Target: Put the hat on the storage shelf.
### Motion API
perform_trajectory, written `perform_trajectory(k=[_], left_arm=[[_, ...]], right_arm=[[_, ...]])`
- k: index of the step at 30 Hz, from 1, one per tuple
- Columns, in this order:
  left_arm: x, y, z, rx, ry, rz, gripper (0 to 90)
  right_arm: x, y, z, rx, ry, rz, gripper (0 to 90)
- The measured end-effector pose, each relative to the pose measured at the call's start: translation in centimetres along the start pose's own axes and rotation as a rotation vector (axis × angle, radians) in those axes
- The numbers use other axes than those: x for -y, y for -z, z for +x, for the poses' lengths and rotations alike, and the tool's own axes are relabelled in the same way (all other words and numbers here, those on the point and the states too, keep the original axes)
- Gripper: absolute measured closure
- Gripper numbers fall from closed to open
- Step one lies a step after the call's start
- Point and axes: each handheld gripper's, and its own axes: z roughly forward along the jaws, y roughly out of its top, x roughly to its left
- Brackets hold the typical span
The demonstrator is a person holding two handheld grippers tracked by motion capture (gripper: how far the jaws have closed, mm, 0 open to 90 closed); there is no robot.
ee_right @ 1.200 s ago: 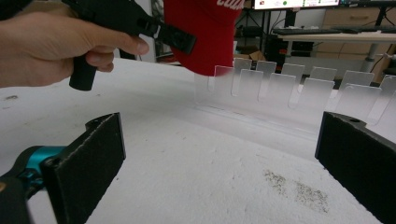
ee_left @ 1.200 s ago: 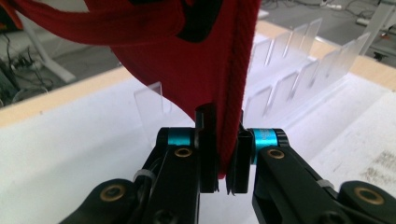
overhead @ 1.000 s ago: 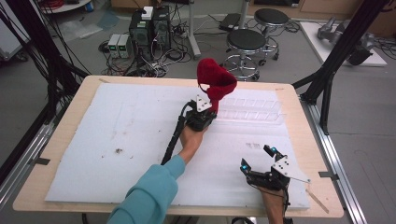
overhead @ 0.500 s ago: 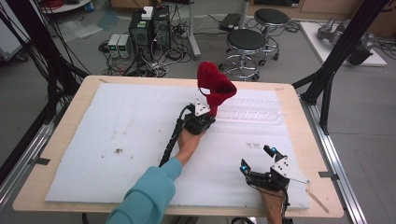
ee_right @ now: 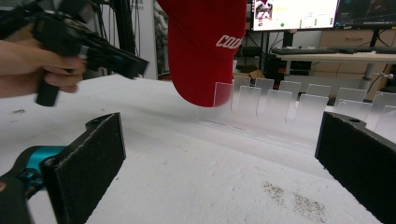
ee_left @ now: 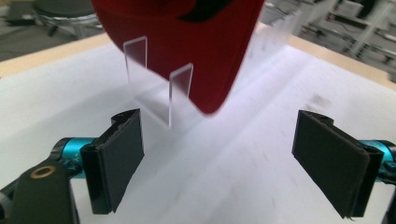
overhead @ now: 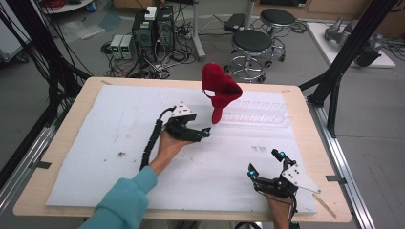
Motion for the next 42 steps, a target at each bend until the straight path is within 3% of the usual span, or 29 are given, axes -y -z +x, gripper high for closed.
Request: perform_trajectory(k=[2,4,6,12,15,18,21,28,38,42], left_arm=[[0.4,2.0,0.4,-0.022,-0.035,-0.029,17.0],[1.2,4.4,1.0,-0.013,-0.040,-0.037,17.2],[2.3,6.6,1.6,-0.020,-0.075,-0.044,17.2],[5.6,13.0,3.4,-0.053,-0.088,-0.050,17.2],[7.5,15.7,3.6,-0.069,-0.122,-0.079,17.1],[10.4,18.4,4.0,-0.083,-0.148,-0.111,17.1],[12.2,19.9,4.3,-0.087,-0.147,-0.166,16.6],[14.0,21.2,4.4,-0.091,-0.145,-0.229,16.6],[14.7,21.8,4.5,-0.105,-0.115,-0.320,16.7],[14.7,21.9,4.5,-0.109,-0.117,-0.328,16.7]], right_arm=[[0.0,-0.1,0.0,-0.001,0.009,0.002,0.4],[0.0,-0.1,0.0,-0.001,0.006,0.014,0.4],[0.0,-0.1,0.0,0.000,0.004,0.013,0.4],[-0.1,-0.2,0.0,0.001,0.011,0.014,0.4],[0.0,-0.1,0.1,0.008,0.010,0.013,0.5],[-0.1,-0.2,0.1,0.007,0.009,0.015,0.5],[-0.1,-0.2,0.1,0.008,0.010,0.017,0.4],[0.0,-0.2,0.1,0.017,0.012,0.012,0.5],[-0.1,-0.2,0.2,0.022,0.018,0.017,0.5],[-0.1,-0.2,0.2,0.022,0.019,0.019,0.5]])
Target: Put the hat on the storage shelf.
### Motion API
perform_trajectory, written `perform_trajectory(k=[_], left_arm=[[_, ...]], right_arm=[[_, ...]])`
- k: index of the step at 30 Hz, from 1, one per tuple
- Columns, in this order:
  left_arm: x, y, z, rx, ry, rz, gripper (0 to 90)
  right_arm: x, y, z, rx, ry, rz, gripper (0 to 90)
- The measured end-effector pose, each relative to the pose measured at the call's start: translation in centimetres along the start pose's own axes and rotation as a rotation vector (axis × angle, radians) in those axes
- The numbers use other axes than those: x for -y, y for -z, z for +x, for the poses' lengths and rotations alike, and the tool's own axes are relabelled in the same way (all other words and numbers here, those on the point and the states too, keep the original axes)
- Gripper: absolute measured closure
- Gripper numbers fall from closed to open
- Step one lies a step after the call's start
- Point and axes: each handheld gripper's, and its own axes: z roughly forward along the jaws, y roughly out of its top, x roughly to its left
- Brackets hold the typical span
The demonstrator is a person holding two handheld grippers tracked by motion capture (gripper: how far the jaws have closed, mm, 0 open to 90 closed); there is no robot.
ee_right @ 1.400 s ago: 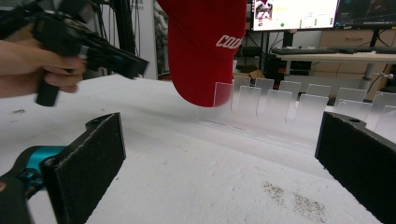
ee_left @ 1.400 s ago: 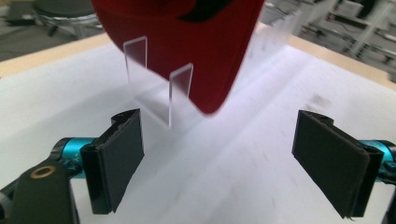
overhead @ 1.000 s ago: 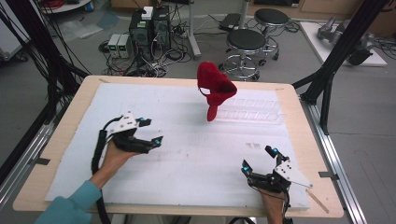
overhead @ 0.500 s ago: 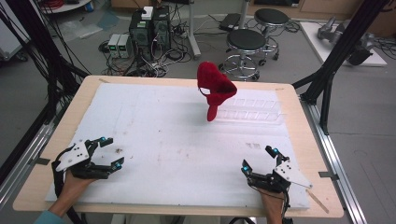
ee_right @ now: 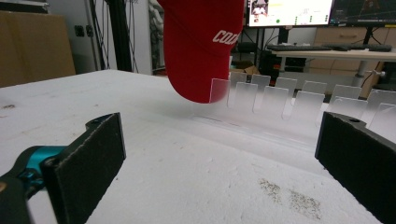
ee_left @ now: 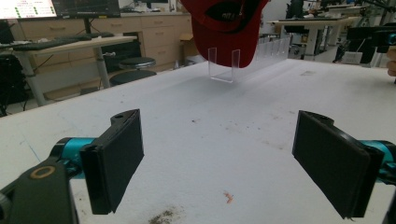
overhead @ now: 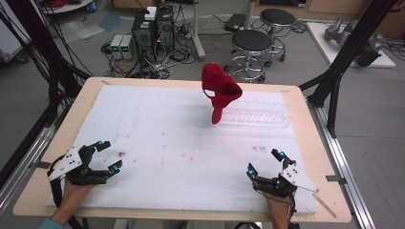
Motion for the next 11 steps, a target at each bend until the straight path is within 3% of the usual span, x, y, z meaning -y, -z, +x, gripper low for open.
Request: perform_trajectory(k=[11], left_arm=[[0.12,0.28,0.19,-0.007,0.026,-0.031,16.7]], right_arm=[[0.00,-0.04,-0.10,0.005,-0.003,-0.002,0.4]])
